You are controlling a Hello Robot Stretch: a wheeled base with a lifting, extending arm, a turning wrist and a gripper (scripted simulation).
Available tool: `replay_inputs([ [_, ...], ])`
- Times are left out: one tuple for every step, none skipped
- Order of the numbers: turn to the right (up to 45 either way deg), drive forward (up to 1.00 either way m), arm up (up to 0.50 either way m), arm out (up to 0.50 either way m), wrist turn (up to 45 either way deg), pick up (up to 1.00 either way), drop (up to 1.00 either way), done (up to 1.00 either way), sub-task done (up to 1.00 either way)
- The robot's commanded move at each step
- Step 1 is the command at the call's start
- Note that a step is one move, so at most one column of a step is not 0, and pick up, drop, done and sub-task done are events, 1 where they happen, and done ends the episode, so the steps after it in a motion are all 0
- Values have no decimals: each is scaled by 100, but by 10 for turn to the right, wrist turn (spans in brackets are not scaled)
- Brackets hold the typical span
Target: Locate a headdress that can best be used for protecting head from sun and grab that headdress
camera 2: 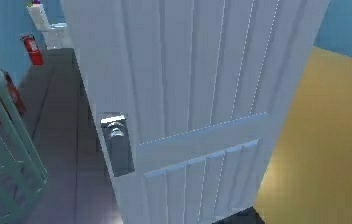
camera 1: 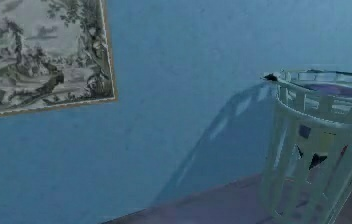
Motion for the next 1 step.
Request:
replay_inputs([
  [420,0,0,0,0,0,0,0,0],
])
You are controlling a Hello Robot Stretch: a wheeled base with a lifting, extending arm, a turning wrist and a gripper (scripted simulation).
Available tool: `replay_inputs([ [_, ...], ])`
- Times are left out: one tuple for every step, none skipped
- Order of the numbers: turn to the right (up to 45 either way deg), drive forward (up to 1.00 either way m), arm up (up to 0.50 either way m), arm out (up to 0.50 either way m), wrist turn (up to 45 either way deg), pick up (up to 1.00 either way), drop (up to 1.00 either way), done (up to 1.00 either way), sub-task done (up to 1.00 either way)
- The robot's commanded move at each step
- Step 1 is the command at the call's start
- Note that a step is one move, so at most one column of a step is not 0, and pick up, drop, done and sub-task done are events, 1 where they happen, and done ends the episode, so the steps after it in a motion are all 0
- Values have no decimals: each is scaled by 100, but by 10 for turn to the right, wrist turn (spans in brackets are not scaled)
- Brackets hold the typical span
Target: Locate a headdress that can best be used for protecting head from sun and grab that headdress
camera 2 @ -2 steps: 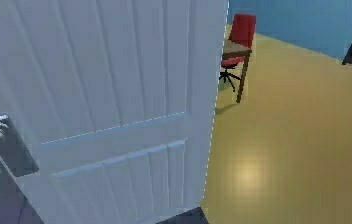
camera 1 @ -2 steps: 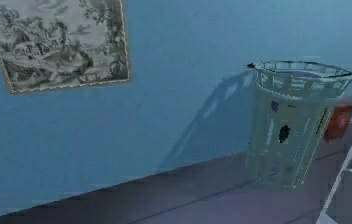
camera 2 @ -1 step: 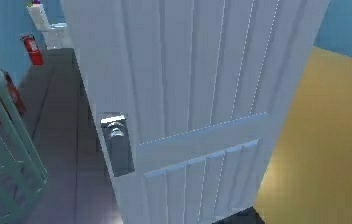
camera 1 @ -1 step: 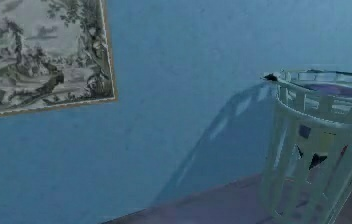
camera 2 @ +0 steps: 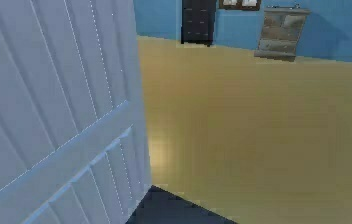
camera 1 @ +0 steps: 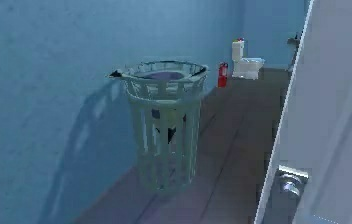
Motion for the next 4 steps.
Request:
replay_inputs([
  [0,55,0,0,0,0,0,0,0],
  [270,0,0,0,0,0,0,0,0],
  [0,100,0,0,0,0,0,0,0],
  [-30,0,0,0,0,0,0,0,0],
])
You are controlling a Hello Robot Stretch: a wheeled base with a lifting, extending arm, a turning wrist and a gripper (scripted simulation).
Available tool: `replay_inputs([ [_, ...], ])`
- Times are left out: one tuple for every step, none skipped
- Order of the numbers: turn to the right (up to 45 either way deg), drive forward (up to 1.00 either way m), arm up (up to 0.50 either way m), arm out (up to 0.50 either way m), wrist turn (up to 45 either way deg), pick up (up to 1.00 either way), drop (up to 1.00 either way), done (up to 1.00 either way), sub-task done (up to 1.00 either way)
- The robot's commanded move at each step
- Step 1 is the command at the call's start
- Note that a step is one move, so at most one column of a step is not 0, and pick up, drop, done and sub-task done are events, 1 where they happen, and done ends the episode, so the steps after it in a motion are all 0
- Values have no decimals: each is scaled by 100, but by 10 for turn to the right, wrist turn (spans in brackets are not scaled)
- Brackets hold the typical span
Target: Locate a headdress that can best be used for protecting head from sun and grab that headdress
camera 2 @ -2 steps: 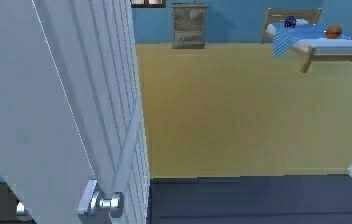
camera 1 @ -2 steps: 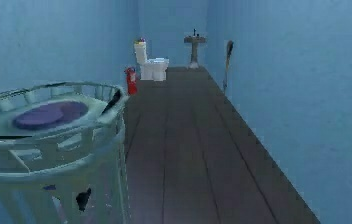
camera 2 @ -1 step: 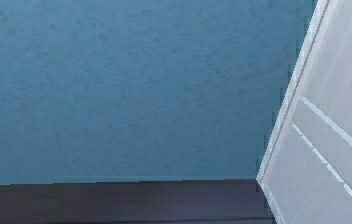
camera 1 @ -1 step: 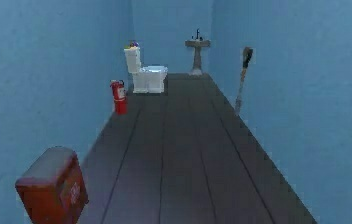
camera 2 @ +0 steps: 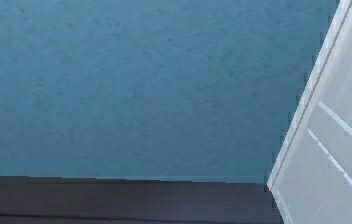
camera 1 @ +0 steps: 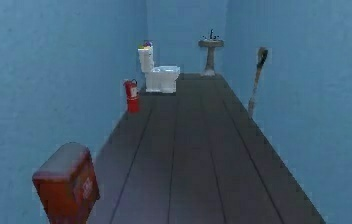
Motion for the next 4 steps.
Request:
replay_inputs([
  [0,20,0,0,0,0,0,0,0],
  [0,100,0,0,0,0,0,0,0],
  [0,100,0,0,0,0,0,0,0],
  [0,100,0,0,0,0,0,0,0],
])
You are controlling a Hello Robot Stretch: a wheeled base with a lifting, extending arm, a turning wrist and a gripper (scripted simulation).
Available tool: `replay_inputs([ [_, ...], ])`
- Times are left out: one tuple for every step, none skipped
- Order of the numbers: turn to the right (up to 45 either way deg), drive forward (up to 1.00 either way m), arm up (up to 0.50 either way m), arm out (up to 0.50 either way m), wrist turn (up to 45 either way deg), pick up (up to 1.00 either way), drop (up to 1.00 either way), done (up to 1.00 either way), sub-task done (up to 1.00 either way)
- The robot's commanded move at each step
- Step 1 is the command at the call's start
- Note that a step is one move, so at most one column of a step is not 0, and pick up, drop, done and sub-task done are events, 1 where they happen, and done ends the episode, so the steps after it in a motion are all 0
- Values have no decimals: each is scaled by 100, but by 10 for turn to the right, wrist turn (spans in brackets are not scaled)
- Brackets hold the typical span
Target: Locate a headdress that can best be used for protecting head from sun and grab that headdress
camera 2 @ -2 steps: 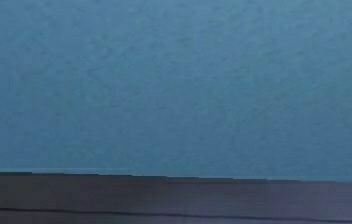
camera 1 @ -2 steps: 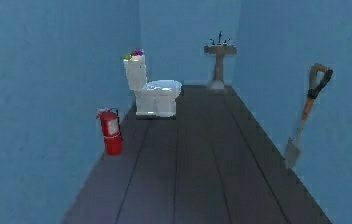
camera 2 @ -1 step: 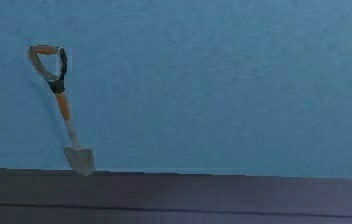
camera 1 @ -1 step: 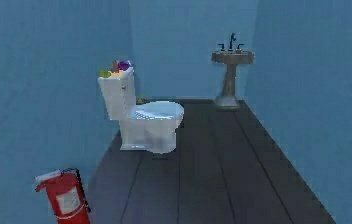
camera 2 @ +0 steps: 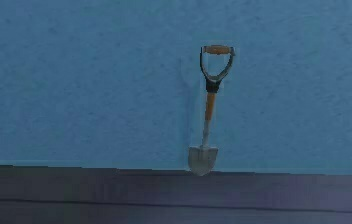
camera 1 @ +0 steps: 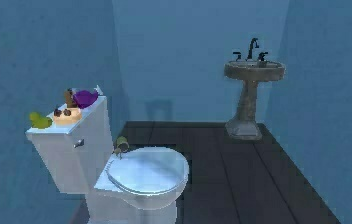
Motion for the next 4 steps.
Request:
replay_inputs([
  [60,0,0,0,0,0,0,0,0],
  [0,60,0,0,0,0,0,0,0],
  [-450,0,0,0,0,0,0,0,0],
  [-450,0,0,0,0,0,0,0,0],
])
